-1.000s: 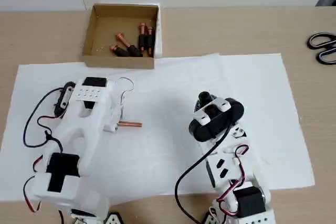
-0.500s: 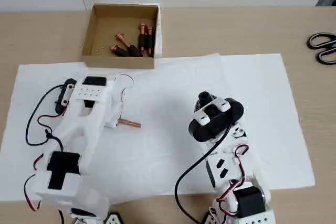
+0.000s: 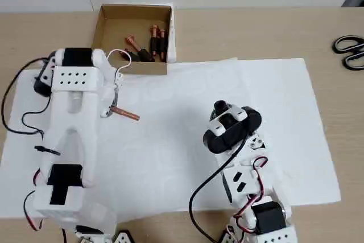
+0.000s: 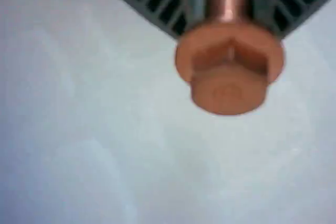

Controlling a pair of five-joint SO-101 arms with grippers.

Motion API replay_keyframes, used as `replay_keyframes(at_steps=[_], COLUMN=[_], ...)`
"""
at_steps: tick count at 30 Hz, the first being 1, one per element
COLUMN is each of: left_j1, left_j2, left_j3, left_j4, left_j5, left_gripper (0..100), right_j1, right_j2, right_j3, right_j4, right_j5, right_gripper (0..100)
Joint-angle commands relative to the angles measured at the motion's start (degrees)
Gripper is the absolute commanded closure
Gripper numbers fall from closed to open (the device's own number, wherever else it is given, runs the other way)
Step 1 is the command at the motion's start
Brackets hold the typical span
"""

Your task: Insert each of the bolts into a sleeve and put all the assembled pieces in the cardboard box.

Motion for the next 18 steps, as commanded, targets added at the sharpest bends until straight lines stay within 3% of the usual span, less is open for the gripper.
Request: replay_keyframes(at_steps=[1,5,11,15,18], left_j1=[-0.53,-2.29,-1.23,-0.79,2.55], left_j2=[-1.23,-1.23,-1.93,-10.73,-19.16], left_j3=[-5.05,-11.12,-14.46,-14.46,-14.11], left_j4=[1.41,1.67,1.76,1.76,1.76], left_j5=[-0.70,-1.41,-20.66,-23.30,-29.36], left_gripper=[99,99,99,99,99], right_j1=[-1.71,-5.49,-10.15,-10.15,-10.07], right_j2=[-0.84,-0.84,-0.84,-0.84,-0.92], right_j3=[-0.44,0.53,7.30,8.35,8.26], right_j4=[-7.60,-11.82,-19.65,-23.43,-24.57], right_j5=[0.09,0.18,0.35,0.35,0.35], right_gripper=[99.4,99.4,99.3,99.4,99.4])
